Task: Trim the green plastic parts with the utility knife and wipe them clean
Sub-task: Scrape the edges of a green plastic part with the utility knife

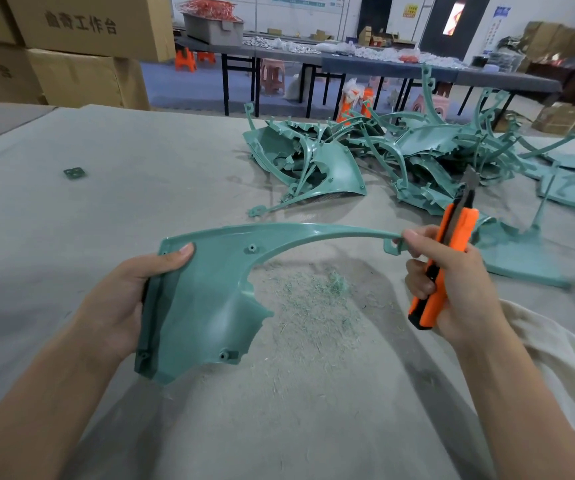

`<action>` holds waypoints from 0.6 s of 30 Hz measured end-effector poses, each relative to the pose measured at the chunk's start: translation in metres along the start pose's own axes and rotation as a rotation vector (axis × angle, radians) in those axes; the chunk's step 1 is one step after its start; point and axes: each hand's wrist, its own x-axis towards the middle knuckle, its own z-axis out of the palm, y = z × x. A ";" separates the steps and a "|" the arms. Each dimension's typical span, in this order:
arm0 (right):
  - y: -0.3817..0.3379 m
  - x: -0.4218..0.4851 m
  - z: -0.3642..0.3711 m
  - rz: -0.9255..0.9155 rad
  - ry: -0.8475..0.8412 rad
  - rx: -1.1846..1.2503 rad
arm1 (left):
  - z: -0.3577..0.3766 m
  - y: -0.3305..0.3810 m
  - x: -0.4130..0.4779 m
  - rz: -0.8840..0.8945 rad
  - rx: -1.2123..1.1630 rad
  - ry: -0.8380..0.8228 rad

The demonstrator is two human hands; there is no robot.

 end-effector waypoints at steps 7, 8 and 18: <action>-0.003 0.004 -0.008 -0.008 0.054 0.163 | -0.001 0.002 -0.002 0.108 0.077 -0.007; -0.003 0.005 -0.008 -0.015 0.071 0.162 | -0.002 0.003 -0.002 0.138 0.074 0.014; 0.006 -0.002 0.003 0.004 0.065 -0.291 | -0.017 0.010 0.008 1.281 0.798 1.047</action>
